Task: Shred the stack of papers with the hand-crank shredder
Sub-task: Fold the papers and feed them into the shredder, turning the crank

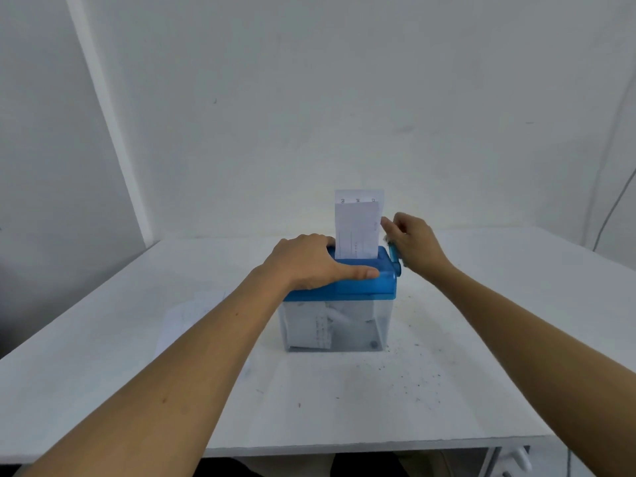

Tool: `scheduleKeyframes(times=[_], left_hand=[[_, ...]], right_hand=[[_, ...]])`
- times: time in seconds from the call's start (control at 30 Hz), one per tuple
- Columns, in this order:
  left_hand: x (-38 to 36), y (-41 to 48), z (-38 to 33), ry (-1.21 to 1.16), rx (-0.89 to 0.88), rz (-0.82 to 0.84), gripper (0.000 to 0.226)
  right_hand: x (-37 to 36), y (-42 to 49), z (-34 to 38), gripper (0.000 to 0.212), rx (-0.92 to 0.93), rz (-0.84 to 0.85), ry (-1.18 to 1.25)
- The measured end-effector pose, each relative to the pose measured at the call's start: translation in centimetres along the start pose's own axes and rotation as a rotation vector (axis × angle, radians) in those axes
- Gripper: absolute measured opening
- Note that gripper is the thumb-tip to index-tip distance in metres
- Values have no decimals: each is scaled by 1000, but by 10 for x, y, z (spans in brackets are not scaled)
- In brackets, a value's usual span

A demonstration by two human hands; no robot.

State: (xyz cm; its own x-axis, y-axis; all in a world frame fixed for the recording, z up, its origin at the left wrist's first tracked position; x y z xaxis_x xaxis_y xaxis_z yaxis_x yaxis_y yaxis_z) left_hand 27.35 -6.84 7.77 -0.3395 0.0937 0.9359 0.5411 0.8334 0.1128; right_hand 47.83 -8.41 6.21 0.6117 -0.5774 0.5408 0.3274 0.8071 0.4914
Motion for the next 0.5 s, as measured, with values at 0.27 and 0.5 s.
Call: scheduleKeyframes(times=[0.27,0.5], left_hand=[[-7,0,0,107,-15,-51,112],[-5,-2,-2,109,3,-34,113]], right_hand=[[-28,-35,-28,28,-309,267,-79],[-14,-88,-23,35,-442,375,-1]])
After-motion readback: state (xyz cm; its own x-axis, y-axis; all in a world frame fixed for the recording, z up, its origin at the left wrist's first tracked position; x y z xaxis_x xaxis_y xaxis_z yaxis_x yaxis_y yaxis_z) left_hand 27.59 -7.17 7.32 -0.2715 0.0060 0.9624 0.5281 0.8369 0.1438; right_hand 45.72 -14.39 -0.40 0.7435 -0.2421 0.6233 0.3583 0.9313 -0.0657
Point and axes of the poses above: each hand's wrist, its own y-axis towards the middle knuckle, its own x-axis out of the back of the hand, z = x × y, the point moved 2 cm from there along y, towards the middle knuckle, and after that the axes turned 1 degree about -y, right-handed, at the moved point
